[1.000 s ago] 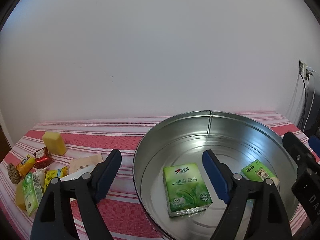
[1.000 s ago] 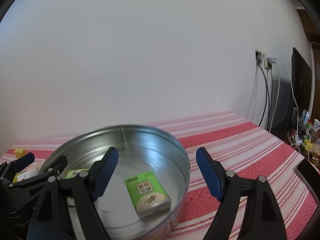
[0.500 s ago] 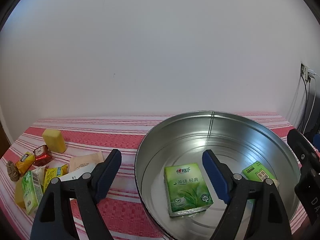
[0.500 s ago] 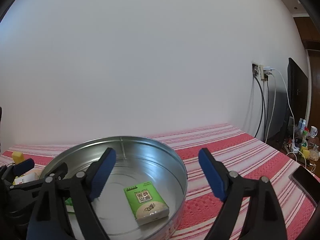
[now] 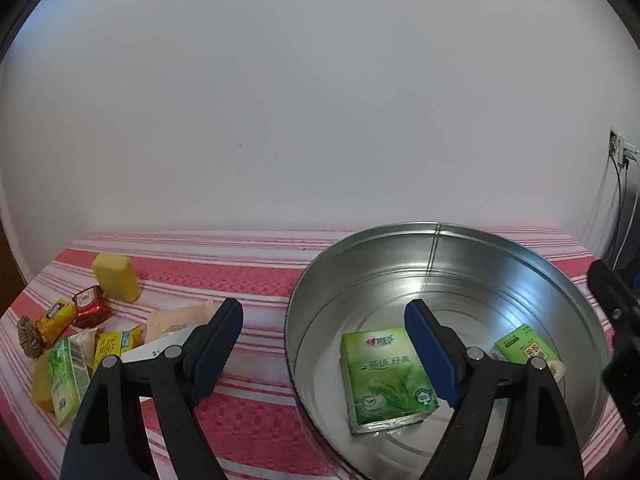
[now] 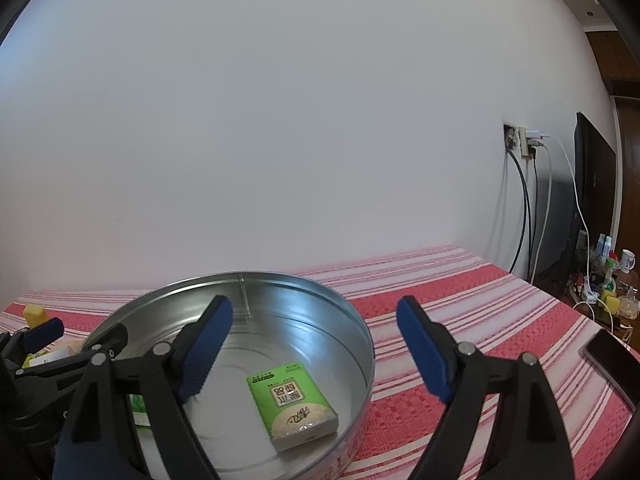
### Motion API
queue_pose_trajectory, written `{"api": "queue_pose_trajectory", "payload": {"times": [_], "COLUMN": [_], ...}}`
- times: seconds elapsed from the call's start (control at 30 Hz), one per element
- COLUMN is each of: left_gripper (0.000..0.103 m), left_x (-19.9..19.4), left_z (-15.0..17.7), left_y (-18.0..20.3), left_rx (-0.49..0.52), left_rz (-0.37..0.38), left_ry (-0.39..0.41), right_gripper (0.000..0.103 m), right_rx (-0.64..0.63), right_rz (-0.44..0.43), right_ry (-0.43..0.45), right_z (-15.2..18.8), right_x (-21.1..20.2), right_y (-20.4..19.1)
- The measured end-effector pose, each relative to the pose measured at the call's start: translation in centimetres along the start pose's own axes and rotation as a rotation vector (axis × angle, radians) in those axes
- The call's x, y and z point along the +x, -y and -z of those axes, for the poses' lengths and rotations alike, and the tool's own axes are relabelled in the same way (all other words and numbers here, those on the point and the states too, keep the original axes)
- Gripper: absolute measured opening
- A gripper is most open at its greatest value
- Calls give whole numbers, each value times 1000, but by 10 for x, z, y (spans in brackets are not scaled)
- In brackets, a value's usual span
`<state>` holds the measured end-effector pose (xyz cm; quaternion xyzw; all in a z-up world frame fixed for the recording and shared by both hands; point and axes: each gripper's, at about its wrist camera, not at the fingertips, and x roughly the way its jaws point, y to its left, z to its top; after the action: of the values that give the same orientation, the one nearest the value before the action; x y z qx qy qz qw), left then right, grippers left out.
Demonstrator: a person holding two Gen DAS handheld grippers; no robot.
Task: Organize objects
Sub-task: 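Withdraw both open tools from the tin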
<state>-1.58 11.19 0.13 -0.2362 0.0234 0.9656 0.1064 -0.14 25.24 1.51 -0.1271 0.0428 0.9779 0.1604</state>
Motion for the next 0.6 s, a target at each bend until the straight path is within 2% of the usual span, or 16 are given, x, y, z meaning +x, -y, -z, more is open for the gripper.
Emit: {"api": "queue_pose_trajectory", "payload": {"times": [0.13,0.23,0.37,0.43,0.6], "left_gripper": [85,85,85,86,86], "left_x": [1,-1,-2,-4,-28], "left_z": [4,6,11,14,22], "left_y": [-8,-23,-53,-68,-84], "left_rx": [-5,-52,-102,-119,-65], "left_rz": [-23,-39,-76,-26,-46], "left_ry": [-13,-22,-60,-74,-38], "right_gripper": [85,86,85,86,86], "right_rx": [6,5,23,22,-1], "right_rz": [-9,-15,-66,-78,-143], "right_ry": [19,34,8,8,11], "right_z": [0,1,2,3,7], "right_x": [-6,-11,-15,-18,-30], "right_y": [-1,-5,-16,-21,-48]}}
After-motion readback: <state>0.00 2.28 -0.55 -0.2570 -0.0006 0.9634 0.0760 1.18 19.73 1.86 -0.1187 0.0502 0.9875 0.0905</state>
